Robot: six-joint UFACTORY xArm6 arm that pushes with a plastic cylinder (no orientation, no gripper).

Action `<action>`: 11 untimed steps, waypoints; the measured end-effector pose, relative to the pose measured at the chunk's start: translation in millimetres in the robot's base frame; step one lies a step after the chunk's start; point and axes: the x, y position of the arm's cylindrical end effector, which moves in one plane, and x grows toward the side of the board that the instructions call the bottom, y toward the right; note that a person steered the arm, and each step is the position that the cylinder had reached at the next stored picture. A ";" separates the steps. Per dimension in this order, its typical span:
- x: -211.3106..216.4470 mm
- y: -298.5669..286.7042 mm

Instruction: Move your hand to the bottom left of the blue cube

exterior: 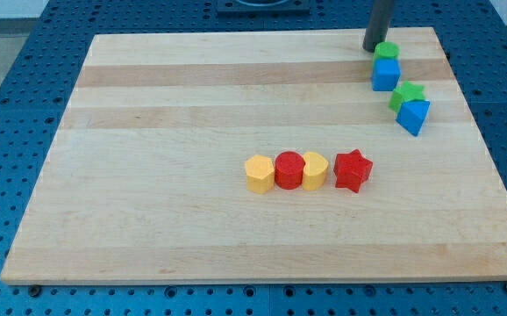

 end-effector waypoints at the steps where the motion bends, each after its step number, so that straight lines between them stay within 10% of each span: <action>1: 15.2 0.0; 11: 96.7 -24.7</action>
